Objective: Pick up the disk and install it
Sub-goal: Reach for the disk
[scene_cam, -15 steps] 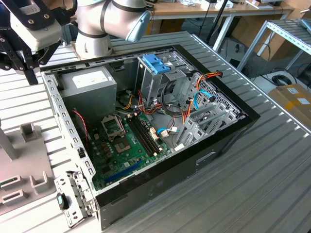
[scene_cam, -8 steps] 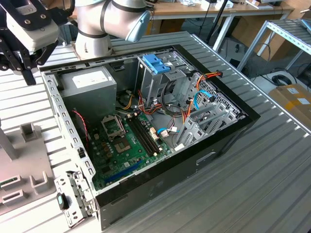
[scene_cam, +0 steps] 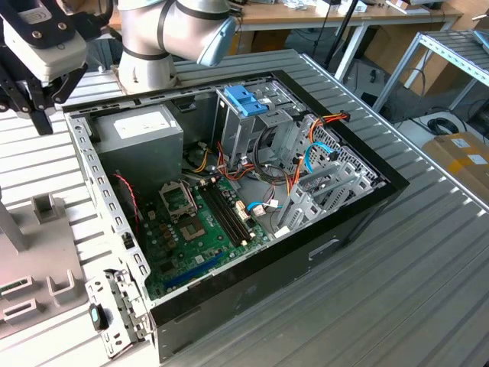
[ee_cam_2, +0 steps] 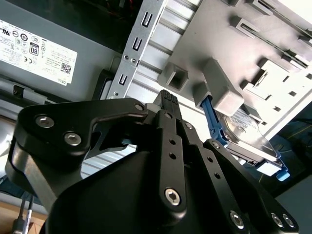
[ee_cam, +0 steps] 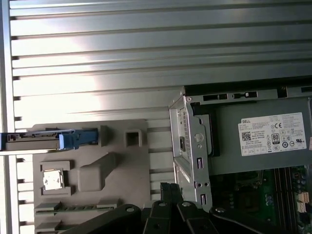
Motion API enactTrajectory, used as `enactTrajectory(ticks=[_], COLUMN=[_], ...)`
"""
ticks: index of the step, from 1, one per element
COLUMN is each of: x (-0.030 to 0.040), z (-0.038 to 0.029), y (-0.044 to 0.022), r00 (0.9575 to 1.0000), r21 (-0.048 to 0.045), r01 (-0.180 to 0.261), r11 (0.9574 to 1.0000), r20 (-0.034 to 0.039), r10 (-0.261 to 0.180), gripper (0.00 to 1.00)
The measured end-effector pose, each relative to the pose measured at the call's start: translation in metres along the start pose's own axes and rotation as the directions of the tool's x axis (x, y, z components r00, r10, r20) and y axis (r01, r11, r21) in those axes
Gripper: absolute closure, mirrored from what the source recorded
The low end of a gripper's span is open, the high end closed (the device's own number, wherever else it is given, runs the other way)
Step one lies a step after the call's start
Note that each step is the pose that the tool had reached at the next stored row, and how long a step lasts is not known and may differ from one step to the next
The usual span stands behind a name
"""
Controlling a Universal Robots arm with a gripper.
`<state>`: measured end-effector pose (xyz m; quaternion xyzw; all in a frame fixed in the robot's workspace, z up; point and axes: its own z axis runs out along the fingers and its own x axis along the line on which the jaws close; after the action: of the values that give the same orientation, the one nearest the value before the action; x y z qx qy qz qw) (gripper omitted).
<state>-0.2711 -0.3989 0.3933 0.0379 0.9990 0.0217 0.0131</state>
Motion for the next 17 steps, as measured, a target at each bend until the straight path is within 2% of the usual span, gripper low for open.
enactTrajectory(ticks=[17], x=[0.0096], z=[-0.0003], y=[-0.0007], r00=[1.0], r21=[0.0], r01=[0.0], r11=[1.0], r20=[0.0], r10=[0.0], gripper=[0.9])
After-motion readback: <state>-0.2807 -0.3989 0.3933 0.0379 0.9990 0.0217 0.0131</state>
